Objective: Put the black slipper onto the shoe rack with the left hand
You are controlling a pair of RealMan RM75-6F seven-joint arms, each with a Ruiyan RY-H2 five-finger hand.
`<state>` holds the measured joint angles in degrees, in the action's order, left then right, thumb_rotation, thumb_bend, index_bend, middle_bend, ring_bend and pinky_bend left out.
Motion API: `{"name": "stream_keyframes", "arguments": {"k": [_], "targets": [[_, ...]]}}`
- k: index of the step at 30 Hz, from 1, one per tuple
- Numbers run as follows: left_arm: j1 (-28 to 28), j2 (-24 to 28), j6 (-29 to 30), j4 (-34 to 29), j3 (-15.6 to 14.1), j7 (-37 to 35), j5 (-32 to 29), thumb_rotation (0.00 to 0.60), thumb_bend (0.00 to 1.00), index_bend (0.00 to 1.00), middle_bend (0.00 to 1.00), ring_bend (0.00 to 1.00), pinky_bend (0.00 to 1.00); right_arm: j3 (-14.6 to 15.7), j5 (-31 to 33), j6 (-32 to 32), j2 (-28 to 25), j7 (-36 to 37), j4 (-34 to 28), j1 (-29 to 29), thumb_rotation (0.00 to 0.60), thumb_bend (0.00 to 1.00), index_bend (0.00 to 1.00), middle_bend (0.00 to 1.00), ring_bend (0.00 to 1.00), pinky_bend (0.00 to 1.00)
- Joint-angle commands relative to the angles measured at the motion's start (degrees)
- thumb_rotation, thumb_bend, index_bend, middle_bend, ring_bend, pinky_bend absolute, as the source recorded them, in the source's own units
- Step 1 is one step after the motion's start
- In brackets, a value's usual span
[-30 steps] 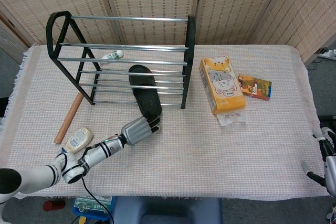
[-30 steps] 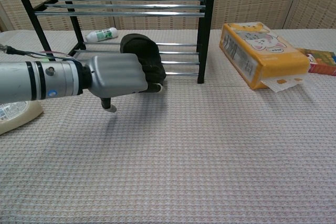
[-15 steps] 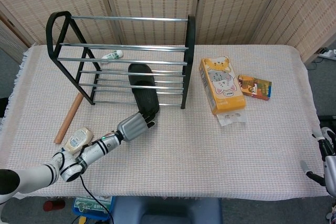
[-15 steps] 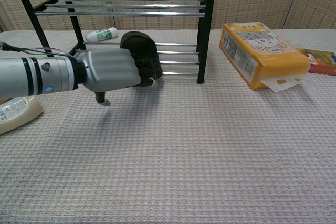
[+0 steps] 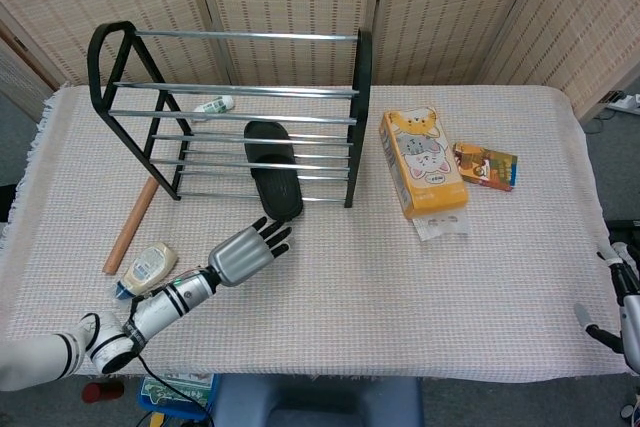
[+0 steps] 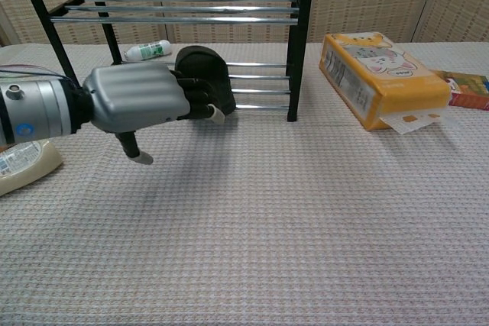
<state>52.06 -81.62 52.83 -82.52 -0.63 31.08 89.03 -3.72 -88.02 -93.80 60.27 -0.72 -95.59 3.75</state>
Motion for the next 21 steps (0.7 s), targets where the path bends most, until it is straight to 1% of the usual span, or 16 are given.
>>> {"name": "stream_keyframes", "arguments": {"k": [1,5,9,12,16,21], "targets": [[-4.00,5.16,4.35,-6.07,-1.39,-3.14,-0.05,0.600,0.17,0.16,0.15,0.10,0.29,0.02,-0.03,0.21,-0.04,0.17,0.01,-0.11,0.600,0.26,0.07,0.21,0.11,0.11],[-8.25,8.48,9.56,-8.54,-2.87,-6.09,0.78,0.600,0.17,0.16,0.15,0.10,0.29,0.09,0.06,0.93,-0.03,0.42,0.23,-0.43,0.600,0.26,0.07,0.21,0.11,0.11],[-13.14,11.83,15.07,-9.61,-3.99,-11.75,0.43,0.600,0.17,0.17,0.15,0.10,0.29,0.61,0.14,3.07,-0.18,0.60,0.51,-1.22,0.600,0.26,0.07,0.21,0.11,0.11],[-17.07,13.89,18.50,-9.89,-4.11,-14.92,-1.96,0.600,0.17,0.17,0.15,0.10,0.29,0.58,-0.09,4.00,0.10,1.12,0.90,-1.93,0.600,0.26,0.07,0.21,0.11,0.11],[-22.18,15.76,21.23,-10.47,-3.36,-21.22,-7.74,0.600,0.17,0.18,0.15,0.10,0.29,0.92,-0.94,5.81,0.35,1.89,1.72,-3.15,0.600,0.27,0.07,0.21,0.11,0.11],[-28.10,15.07,25.25,-9.87,-1.37,-27.92,-13.91,0.600,0.17,0.19,0.15,0.10,0.29,1.63,-3.02,8.45,0.68,2.54,2.58,-5.23,0.600,0.29,0.07,0.21,0.11,0.11]]}}
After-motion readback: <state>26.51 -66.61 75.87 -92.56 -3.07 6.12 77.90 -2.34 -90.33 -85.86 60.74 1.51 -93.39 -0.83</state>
